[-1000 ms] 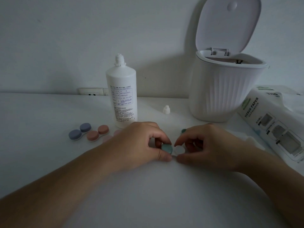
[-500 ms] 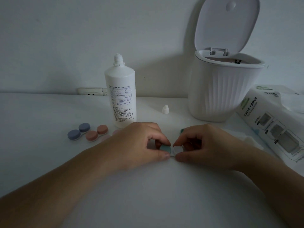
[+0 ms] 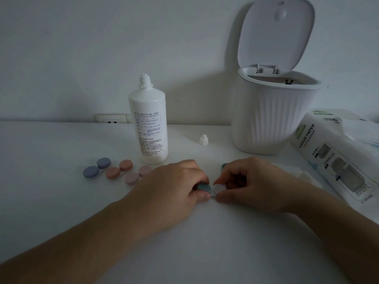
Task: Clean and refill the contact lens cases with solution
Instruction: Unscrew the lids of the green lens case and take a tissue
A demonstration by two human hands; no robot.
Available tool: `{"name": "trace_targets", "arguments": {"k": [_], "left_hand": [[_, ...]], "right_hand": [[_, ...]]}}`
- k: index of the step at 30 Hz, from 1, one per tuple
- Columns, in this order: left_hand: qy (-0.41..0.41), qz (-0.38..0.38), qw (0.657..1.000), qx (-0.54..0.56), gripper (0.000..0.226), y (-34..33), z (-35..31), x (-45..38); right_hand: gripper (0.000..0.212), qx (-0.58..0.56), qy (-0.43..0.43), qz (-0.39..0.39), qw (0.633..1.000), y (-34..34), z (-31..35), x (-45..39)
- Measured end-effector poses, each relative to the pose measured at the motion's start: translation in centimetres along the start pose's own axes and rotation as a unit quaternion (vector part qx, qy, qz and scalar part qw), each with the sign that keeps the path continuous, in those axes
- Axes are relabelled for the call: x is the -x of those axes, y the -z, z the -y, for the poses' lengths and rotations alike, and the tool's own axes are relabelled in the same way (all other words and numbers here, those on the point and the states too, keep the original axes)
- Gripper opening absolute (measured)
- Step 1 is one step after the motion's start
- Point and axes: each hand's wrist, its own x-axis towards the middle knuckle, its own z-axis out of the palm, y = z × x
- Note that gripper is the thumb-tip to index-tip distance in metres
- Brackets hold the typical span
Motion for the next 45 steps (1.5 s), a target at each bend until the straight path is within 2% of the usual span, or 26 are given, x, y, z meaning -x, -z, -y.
{"name": "trace_targets", "arguments": {"k": [21,26,30,33,39,45], "left_hand": [[0.013,-0.040,0.998,-0.040,0.025,-0.6,-1.1,0.7],[0.022,-0.053,0.997,-0.054,0.050,-0.6,-0.6,0.3],[0.004,-0.055,0.998,-0.012,0.075,0.2,-0.1,0.0],[-0.036,-0.013,0.996,0.085,0.057,1.2,-0.1,0.4],[-0.062,-0.059,0.991,0.099,0.039,1.3,-0.5,0.7],[-0.015,-0.012,0.996,0.092,0.048,1.1,0.0,0.0]], "right_hand": [[0.013,-0.007,-0.004,0.010,1.000,0.2,0.1,0.0],[0.014,-0.007,-0.005,0.016,1.000,0.3,0.1,-0.1],[0.013,0.001,-0.001,0.021,1.000,0.4,0.1,0.0],[0.015,0.002,-0.002,0.020,1.000,0.4,0.1,0.1],[0.015,0.003,0.003,0.015,1.000,0.4,0.2,0.0],[0.017,0.003,-0.007,0.021,1.000,0.5,0.3,0.0]]}}
